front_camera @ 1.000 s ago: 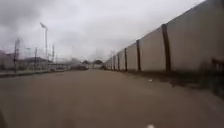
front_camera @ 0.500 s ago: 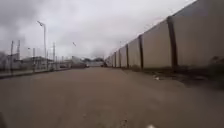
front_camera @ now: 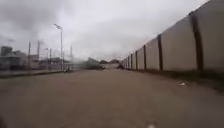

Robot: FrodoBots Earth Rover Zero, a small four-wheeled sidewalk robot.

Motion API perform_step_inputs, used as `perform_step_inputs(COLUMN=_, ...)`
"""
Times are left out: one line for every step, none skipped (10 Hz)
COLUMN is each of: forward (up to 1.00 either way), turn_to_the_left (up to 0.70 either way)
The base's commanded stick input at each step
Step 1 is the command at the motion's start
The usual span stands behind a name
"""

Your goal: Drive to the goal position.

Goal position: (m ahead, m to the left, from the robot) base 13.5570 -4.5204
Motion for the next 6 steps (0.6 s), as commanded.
perform_step_inputs(forward=1.00, turn_to_the_left=0.00)
perform_step_inputs(forward=1.00, turn_to_the_left=0.00)
perform_step_inputs(forward=1.00, turn_to_the_left=0.00)
perform_step_inputs(forward=1.00, turn_to_the_left=0.00)
perform_step_inputs(forward=1.00, turn_to_the_left=0.00)
perform_step_inputs(forward=1.00, turn_to_the_left=0.00)
